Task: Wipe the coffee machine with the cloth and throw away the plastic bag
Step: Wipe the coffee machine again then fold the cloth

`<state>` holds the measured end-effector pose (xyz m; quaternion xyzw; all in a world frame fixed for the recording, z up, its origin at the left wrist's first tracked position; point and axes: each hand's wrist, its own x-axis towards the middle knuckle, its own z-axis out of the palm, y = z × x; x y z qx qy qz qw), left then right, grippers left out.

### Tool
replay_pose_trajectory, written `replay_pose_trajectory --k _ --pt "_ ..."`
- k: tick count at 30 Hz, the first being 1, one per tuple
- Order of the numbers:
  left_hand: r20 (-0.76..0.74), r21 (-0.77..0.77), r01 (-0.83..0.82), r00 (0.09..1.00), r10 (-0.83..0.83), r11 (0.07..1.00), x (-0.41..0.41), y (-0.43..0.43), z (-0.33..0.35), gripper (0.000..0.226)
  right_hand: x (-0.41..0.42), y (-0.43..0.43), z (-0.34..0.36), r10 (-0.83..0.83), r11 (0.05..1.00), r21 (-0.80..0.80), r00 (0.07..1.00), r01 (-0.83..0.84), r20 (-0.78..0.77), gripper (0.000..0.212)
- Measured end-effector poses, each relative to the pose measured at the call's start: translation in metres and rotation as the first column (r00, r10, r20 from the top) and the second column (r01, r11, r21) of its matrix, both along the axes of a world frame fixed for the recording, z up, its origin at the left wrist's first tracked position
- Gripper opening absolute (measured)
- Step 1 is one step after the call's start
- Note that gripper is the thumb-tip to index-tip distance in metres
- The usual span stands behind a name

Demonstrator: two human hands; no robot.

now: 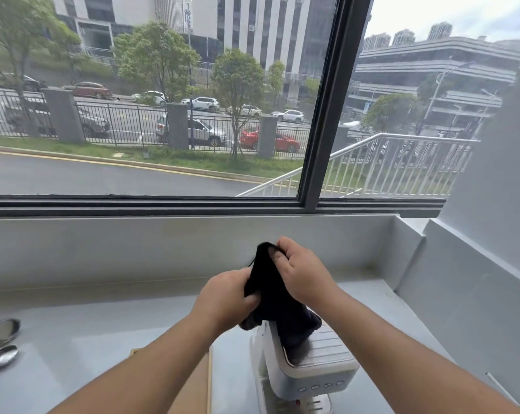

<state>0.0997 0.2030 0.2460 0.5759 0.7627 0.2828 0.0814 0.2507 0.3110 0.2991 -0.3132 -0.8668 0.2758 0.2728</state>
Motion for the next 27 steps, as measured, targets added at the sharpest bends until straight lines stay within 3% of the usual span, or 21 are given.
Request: replay_pose_trajectory --k 4,9,15,19,23,27 --pt "0.218 0.05 -0.085 0.973 0.073 0.995 -0.022 -0.009 0.003 0.023 -0.023 -0.01 0.008 0.024 0.999 0.028 1.0 -0.024 -0.019 0.029" --pt "0.311 0.09 -0.157 0.943 0.122 0.983 -0.056 -0.021 0.003 0.01 -0.045 -0.016 0.009 0.021 1.0 0.007 1.0 -0.02 -0.01 0.041" --pt "0.277 0.106 -0.164 0.952 0.129 0.981 -0.08 -0.034 0.013 0.013 -0.062 -0.03 0.005 0.068 0.991 -0.124 0.976 -0.042 0.209 0.054" --pt "0.228 0.103 -0.137 0.967 0.111 0.985 -0.091 -0.043 0.02 0.025 -0.07 -0.036 -0.002 0.064 0.997 -0.07 0.923 -0.041 0.379 0.019" --pt "0.152 0.067 -0.109 0.984 0.097 0.992 -0.104 -0.05 0.024 0.029 -0.072 -0.037 -0.005 0.045 0.993 -0.12 0.926 0.0 0.374 0.015" --pt "0.087 0.041 -0.117 0.99 0.113 0.992 -0.121 -0.056 0.026 0.022 -0.077 -0.038 0.001 0.06 0.963 -0.269 0.965 0.011 0.256 0.005"
